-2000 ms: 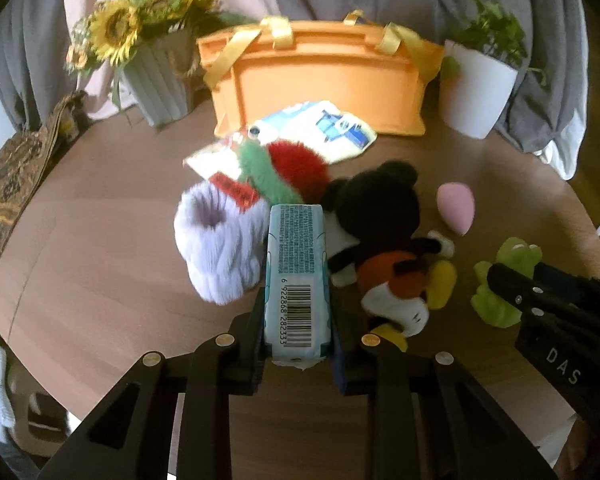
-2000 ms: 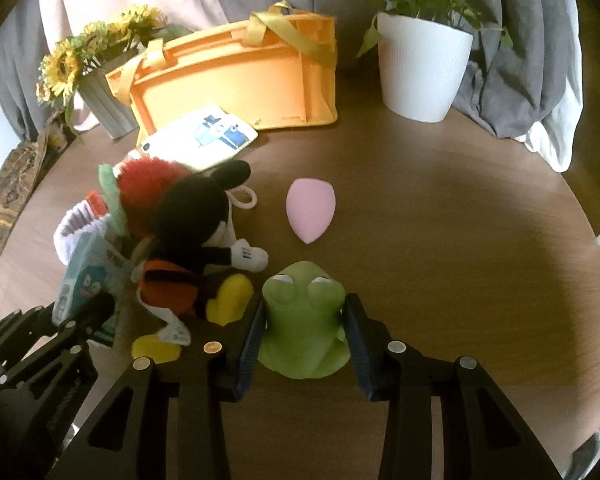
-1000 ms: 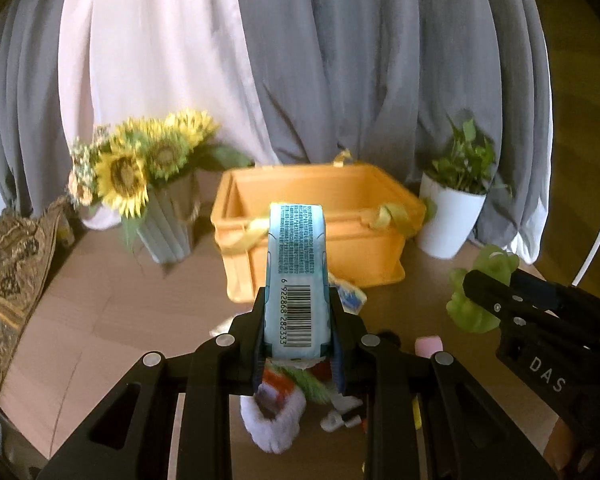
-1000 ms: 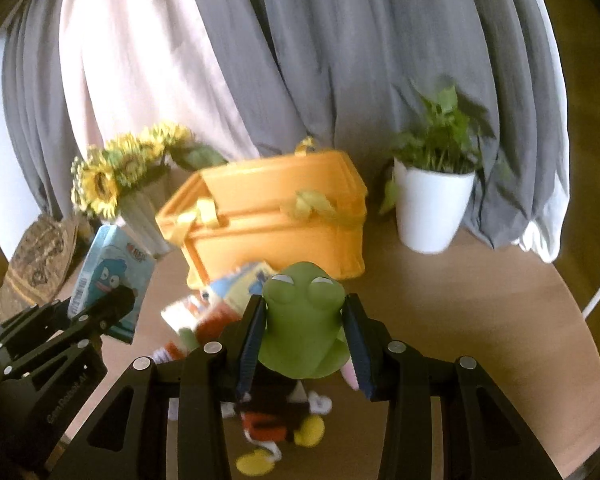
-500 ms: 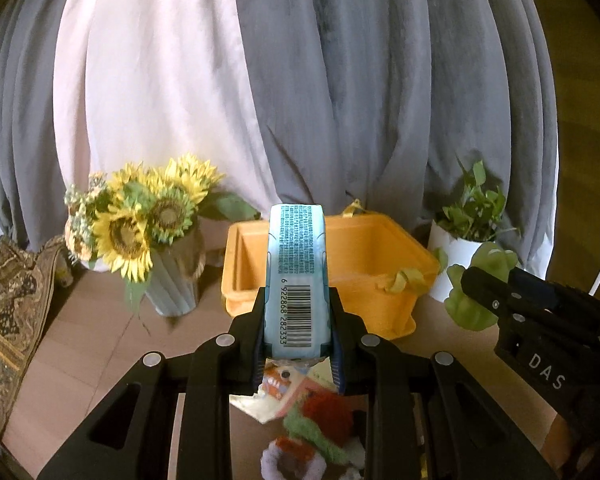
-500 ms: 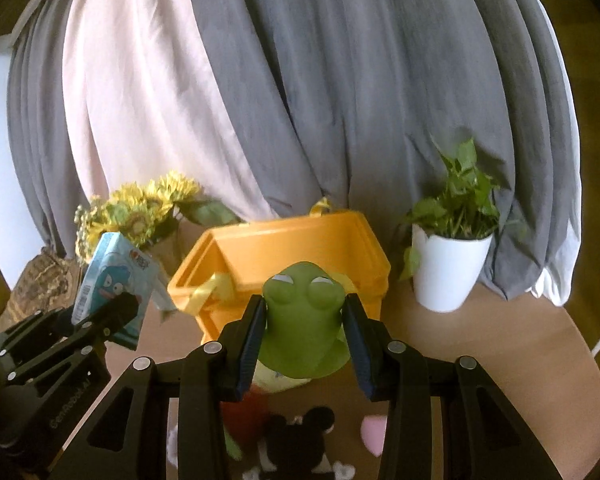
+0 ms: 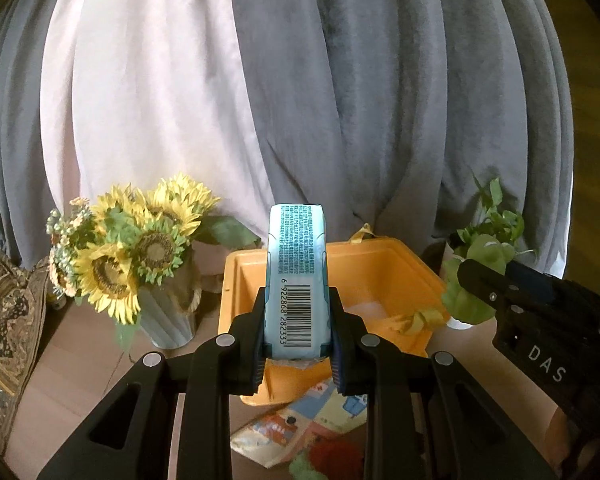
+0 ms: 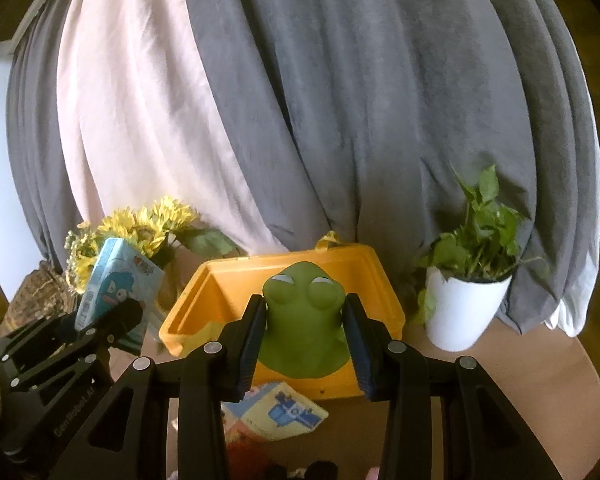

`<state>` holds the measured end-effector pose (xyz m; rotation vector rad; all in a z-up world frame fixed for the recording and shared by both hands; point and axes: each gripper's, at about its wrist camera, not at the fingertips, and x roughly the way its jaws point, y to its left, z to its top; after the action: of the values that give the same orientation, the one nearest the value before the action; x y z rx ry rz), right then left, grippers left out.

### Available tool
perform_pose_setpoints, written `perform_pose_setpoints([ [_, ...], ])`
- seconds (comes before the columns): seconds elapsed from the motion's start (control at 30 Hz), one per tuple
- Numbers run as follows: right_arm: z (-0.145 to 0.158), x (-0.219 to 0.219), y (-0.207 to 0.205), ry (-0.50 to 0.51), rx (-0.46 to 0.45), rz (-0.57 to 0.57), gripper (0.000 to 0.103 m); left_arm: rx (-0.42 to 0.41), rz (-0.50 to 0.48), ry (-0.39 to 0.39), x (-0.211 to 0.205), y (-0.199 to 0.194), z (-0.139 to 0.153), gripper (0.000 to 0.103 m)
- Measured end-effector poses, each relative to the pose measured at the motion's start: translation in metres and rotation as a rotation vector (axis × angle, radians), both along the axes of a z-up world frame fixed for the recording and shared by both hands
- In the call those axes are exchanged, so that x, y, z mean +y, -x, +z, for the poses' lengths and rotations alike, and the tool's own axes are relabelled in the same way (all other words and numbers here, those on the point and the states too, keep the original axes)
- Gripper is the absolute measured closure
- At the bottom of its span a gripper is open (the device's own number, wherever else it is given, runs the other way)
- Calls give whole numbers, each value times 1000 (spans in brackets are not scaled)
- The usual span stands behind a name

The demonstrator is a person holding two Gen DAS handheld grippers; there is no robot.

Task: Organize soft objects
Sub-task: 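Lift and carry the frog and box over the orange crate with both tools, then open the left tool to drop the box while the right tool releases the frog into the crate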

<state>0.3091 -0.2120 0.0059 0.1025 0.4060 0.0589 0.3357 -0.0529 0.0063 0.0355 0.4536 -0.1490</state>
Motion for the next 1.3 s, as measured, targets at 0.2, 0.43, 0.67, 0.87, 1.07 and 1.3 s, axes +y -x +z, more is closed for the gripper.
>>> perform_pose_setpoints([
  [0.2, 0, 1, -27, 4, -4, 12, 62, 4, 6, -10, -1, -27, -3, 77],
  [0.43, -1, 2, -60, 13, -3, 14, 62, 25, 4, -15, -3, -60, -11, 77],
  [0.67, -11, 3, -97, 11, 24, 10, 62, 45, 10, -41, -8, -91, -21, 77],
  [0.87, -23, 1, -125, 16, 63, -1, 62, 84, 8, -48, -14, -113, -37, 77],
  [1.07, -38, 0, -145, 27, 116, -8, 62, 133, -3, -49, -17, -134, -54, 77],
  [1.3, -57, -2, -164, 28, 180, -2, 62, 186, -6, -62, -18, -149, -70, 73],
])
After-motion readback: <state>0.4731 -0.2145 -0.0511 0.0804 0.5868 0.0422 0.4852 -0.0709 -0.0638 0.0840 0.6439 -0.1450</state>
